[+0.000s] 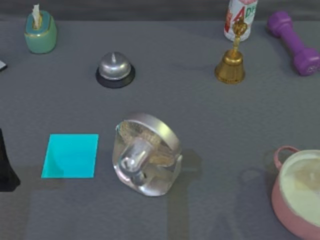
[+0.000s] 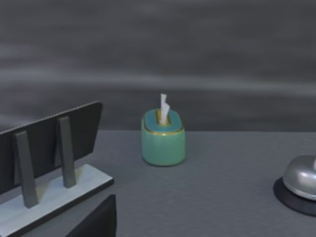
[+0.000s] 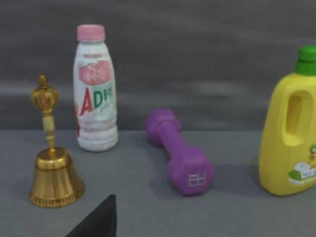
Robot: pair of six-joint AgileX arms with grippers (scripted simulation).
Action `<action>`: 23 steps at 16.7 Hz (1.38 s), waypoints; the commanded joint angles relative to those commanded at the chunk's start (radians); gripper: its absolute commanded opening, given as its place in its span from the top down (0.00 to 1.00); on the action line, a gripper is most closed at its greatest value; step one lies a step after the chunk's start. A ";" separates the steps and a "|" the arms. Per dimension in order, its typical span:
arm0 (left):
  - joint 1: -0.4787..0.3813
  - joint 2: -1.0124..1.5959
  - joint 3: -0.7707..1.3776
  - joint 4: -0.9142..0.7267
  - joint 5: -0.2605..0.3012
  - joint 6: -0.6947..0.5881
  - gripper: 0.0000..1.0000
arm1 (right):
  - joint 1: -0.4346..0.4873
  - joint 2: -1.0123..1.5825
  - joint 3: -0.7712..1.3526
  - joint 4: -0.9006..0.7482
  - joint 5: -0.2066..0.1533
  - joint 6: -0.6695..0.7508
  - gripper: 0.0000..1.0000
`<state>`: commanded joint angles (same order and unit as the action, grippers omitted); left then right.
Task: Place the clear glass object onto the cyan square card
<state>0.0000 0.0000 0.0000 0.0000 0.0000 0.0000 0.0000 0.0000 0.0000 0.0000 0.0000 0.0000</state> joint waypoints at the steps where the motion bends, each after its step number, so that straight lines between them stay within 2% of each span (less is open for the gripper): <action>1: 0.000 0.000 0.000 0.000 0.000 0.000 0.00 | 0.000 0.000 0.000 0.000 0.000 0.000 0.00; 5: -0.025 0.060 0.039 -0.058 0.007 0.051 0.00 | 0.000 0.000 0.000 0.000 0.000 0.000 0.00; 10: -0.128 0.346 0.253 -0.304 0.028 0.275 0.00 | 0.000 0.000 0.000 0.000 0.000 0.000 0.00; 17: -0.332 0.928 0.814 -0.755 0.057 0.714 0.00 | 0.000 0.000 0.000 0.000 0.000 0.000 0.00; 23: -0.504 1.457 1.386 -1.117 0.053 1.087 0.00 | 0.000 0.000 0.000 0.000 0.000 0.000 0.00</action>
<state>-0.5041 1.4572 1.3856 -1.1172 0.0528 1.0870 0.0000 0.0000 0.0000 0.0000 0.0000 0.0000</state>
